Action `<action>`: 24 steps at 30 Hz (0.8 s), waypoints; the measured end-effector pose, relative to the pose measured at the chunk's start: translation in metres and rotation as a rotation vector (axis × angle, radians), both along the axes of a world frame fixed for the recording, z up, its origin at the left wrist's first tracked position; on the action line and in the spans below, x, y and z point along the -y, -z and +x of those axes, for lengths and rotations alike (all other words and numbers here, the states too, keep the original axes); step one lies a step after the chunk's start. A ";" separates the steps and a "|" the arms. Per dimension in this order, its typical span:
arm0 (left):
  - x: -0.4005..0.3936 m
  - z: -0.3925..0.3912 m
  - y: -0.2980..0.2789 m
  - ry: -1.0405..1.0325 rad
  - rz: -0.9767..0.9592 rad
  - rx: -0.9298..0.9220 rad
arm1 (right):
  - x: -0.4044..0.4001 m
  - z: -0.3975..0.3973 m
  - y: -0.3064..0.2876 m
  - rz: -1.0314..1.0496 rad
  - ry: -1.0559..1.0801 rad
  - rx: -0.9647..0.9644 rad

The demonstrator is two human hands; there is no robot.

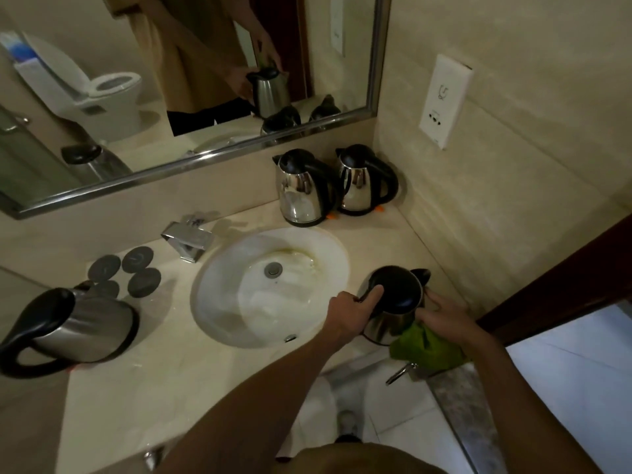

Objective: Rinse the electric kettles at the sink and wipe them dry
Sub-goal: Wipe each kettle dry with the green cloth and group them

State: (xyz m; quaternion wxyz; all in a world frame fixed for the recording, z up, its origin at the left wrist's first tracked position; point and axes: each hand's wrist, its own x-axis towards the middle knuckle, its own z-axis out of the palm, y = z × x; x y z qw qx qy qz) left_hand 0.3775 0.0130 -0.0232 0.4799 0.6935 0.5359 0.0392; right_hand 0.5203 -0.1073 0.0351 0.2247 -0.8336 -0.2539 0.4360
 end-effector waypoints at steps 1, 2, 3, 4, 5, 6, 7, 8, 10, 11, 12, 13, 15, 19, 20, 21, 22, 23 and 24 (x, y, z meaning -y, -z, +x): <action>-0.001 -0.007 0.000 0.013 0.003 -0.007 | -0.001 -0.003 0.002 -0.005 0.006 0.007; -0.003 -0.013 -0.001 0.022 0.008 -0.012 | -0.002 -0.008 0.004 -0.006 0.003 0.008; -0.003 -0.021 -0.002 0.028 0.008 -0.015 | -0.004 -0.012 0.007 -0.006 0.001 0.008; -0.004 -0.029 -0.002 0.040 0.011 -0.009 | -0.006 -0.017 0.009 -0.006 0.002 0.006; -0.005 -0.037 -0.005 0.063 0.012 -0.009 | -0.008 -0.023 0.010 -0.008 0.003 0.000; -0.006 -0.046 -0.006 0.099 0.018 -0.014 | -0.009 -0.029 0.011 -0.011 0.004 -0.004; -0.006 -0.055 -0.007 0.132 0.022 -0.019 | -0.011 -0.037 0.011 -0.015 0.003 0.000; -0.008 -0.065 -0.007 0.153 0.020 -0.021 | -0.013 -0.047 0.011 -0.017 0.002 0.008; -0.012 -0.088 -0.004 0.144 0.003 -0.028 | -0.016 -0.069 0.012 -0.009 -0.008 0.026; -0.014 -0.101 -0.002 0.139 0.003 -0.037 | -0.018 -0.081 0.013 0.004 -0.014 0.035; -0.016 -0.114 0.000 0.143 0.009 -0.042 | -0.021 -0.094 0.014 0.014 -0.020 0.039; -0.017 -0.127 0.001 0.148 0.014 -0.044 | -0.023 -0.107 0.015 0.019 -0.027 0.040; -0.021 -0.156 0.000 0.149 0.023 -0.035 | -0.027 -0.134 0.019 0.029 -0.047 0.047; -0.033 -0.219 0.006 0.130 0.050 -0.021 | -0.039 -0.190 0.026 0.082 -0.026 0.051; -0.038 -0.235 0.008 0.120 0.056 -0.016 | -0.043 -0.205 0.027 0.100 -0.023 0.047; -0.042 -0.251 0.011 0.106 0.061 -0.005 | -0.048 -0.220 0.028 0.118 -0.033 0.043; -0.045 -0.266 0.013 0.086 0.059 0.004 | -0.052 -0.235 0.029 0.135 -0.042 0.038; -0.049 -0.280 0.013 0.069 0.060 0.009 | -0.057 -0.249 0.031 0.155 -0.048 0.025; -0.051 -0.294 0.012 0.052 0.057 -0.001 | -0.063 -0.261 0.033 0.171 -0.054 0.011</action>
